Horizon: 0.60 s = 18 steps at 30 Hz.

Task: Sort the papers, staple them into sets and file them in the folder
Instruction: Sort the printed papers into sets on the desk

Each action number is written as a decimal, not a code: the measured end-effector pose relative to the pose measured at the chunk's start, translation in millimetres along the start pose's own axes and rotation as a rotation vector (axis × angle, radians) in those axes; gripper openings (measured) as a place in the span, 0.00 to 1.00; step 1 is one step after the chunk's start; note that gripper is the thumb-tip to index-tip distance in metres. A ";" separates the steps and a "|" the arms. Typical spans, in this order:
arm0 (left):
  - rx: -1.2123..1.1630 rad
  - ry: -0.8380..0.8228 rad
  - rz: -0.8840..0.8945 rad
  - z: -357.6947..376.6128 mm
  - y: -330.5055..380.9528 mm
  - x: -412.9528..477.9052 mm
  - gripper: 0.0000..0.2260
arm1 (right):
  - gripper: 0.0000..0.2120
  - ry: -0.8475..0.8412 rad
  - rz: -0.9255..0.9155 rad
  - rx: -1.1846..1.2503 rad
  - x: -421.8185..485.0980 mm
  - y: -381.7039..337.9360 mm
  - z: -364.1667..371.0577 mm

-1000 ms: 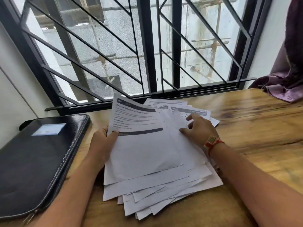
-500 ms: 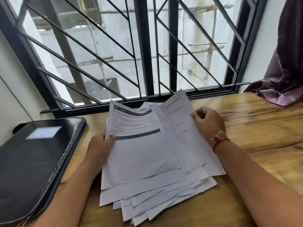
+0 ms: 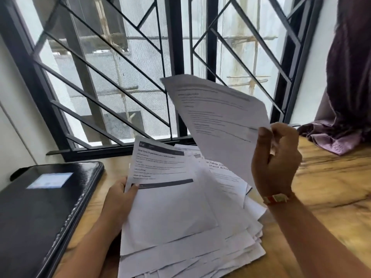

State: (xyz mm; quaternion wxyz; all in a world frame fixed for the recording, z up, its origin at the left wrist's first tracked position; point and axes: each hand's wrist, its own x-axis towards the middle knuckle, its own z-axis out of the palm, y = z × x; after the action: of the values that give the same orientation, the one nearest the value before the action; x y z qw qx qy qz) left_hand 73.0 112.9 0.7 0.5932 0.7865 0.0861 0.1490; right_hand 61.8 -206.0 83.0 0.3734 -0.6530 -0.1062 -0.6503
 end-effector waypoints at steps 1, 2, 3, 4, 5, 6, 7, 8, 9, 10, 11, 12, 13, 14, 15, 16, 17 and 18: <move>-0.005 0.004 0.003 -0.2 -0.2 0.6 0.04 | 0.05 0.021 -0.019 0.016 2.1 -2.6 -1.3; -0.016 0.009 0.011 -0.2 -0.1 0.5 0.04 | 0.05 0.040 -0.032 0.030 3.7 -5.2 -2.1; -0.036 0.012 0.019 -0.9 -0.9 1.0 0.04 | 0.05 0.054 -0.032 0.038 5.1 -7.7 -2.5; -0.064 0.009 0.024 -1.7 -1.0 1.5 0.03 | 0.05 0.062 -0.017 0.035 6.0 -9.2 -2.5; -0.096 0.006 0.027 -2.4 -1.0 2.2 0.02 | 0.04 0.055 0.012 0.024 6.2 -9.2 -2.0; -0.131 0.006 0.028 -3.5 -1.5 3.9 0.03 | 0.04 0.035 0.051 0.009 5.4 -7.9 -1.3; -0.175 0.009 0.021 -4.2 -1.6 5.4 0.03 | 0.05 0.000 0.105 -0.006 4.4 -5.4 -0.1; -0.228 0.013 0.007 -4.8 -0.9 6.1 0.03 | 0.07 -0.040 0.170 -0.014 2.8 -1.0 1.8; -0.281 0.017 -0.012 -5.7 0.0 6.7 0.04 | 0.09 -0.078 0.244 -0.021 1.5 4.3 3.8; -0.326 0.021 -0.031 -6.5 0.5 7.7 0.05 | 0.10 -0.108 0.318 -0.033 0.1 11.3 5.3; -0.365 0.025 -0.055 -7.9 1.1 8.6 0.06 | 0.10 -0.136 0.390 -0.051 -1.5 19.2 7.0; -0.397 0.026 -0.077 -10.0 1.6 9.3 0.07 | 0.09 -0.165 0.462 -0.074 -3.3 27.9 8.2; -0.424 0.026 -0.096 -12.7 2.3 9.8 0.08 | 0.09 -0.195 0.538 -0.102 -5.3 36.5 8.8; -0.449 0.024 -0.113 -15.2 3.2 9.9 0.09 | 0.10 -0.224 0.609 -0.129 -7.3 44.6 9.0; -0.466 0.023 -0.129 -17.5 4.5 9.6 0.10 | 0.10 -0.256 0.674 -0.152 -9.6 52.4 9.2; -0.476 0.027 -0.142 -20.0 5.1 10.1 0.10 | 0.10 -0.290 0.731 -0.171 -12.3 58.5 9.3; -0.480 0.031 -0.155 -21.4 6.4 9.9 0.10 | 0.10 -0.328 0.774 -0.188 -15.1 63.7 9.5; -0.494 0.027 -0.168 -22.5 7.4 9.5 0.10 | 0.11 -0.365 0.799 -0.197 -18.4 68.0 10.0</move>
State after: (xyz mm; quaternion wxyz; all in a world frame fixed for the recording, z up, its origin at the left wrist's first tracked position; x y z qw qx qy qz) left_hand 74.0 134.2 14.8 0.7763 0.6058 0.1201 0.1264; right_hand 109.5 -240.9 43.4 0.5063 -0.7793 0.1526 -0.3363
